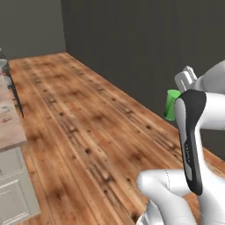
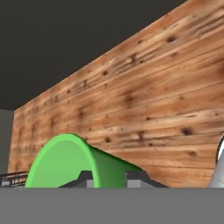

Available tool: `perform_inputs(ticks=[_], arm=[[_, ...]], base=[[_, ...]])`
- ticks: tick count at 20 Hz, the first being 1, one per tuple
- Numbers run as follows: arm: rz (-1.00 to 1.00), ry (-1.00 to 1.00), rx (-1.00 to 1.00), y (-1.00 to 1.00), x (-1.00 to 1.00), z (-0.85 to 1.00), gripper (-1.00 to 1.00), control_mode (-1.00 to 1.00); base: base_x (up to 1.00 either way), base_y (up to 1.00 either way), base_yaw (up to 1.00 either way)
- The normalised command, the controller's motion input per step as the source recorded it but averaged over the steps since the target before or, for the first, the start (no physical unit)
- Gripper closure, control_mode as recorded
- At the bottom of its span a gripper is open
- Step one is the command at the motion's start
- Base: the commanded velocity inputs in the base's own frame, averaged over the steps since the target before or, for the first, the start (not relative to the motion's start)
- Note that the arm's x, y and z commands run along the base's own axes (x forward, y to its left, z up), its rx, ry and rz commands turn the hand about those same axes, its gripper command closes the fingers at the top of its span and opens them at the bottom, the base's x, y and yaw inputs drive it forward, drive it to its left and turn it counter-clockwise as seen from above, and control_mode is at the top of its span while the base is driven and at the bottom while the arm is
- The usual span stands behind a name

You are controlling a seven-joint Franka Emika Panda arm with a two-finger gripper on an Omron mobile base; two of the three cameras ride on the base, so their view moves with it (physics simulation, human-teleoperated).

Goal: There is a tray on the dining counter. Grab the cup, mug, and pitcher and place them on the tray. The pitcher may be placed next to the tray if it cannot fit the tray.

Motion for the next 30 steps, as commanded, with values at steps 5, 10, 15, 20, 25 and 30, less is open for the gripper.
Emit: perform_inputs(ticks=[5, 10, 15, 20, 25, 30], arm=[[0.0, 0.0, 0.0, 0.0, 0.0, 0.0, 1.0, 1.0], [0.0, 0.0, 0.0, 0.0, 0.0, 0.0, 1.0, 1.0], [0.0, 0.0, 0.0, 0.0, 0.0, 0.0, 1.0, 1.0], [0.0, 0.0, 0.0, 0.0, 0.0, 0.0, 1.0, 1.0], [0.0, 0.0, 0.0, 0.0, 0.0, 0.0, 1.0, 1.0], [0.0, 0.0, 0.0, 0.0, 0.0, 0.0, 1.0, 1.0]], base=[[0.23, -0.97, 0.34], [0.61, -0.9, 0.29], [0.95, -0.75, 0.23], [1.0, -0.57, 0.21], [1.0, -0.16, 0.14], [1.0, 0.0, 0.12]])
